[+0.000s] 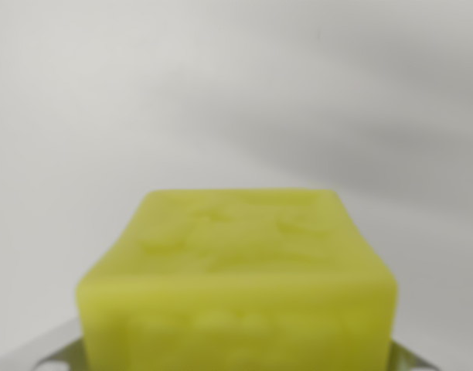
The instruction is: Pick yellow cube
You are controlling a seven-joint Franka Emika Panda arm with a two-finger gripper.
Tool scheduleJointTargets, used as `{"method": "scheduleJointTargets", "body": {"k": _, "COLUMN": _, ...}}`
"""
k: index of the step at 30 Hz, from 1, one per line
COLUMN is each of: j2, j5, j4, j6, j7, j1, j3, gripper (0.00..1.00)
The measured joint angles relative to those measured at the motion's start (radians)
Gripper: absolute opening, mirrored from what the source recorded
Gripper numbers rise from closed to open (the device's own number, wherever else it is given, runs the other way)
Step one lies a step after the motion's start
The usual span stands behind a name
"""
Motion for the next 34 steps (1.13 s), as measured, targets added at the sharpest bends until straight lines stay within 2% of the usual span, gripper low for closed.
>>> {"method": "scheduleJointTargets", "body": {"k": 25, "j2": -0.056, "j5": 0.001, "j4": 0.038, "j6": -0.094, "j7": -0.001, "j1": 0.0, "j3": 0.0, "gripper": 0.0}}
{"method": "scheduleJointTargets", "body": {"k": 34, "j2": -0.059, "j5": 0.002, "j4": 0.041, "j6": -0.1, "j7": -0.001, "j1": 0.0, "j3": 0.0, "gripper": 0.0}}
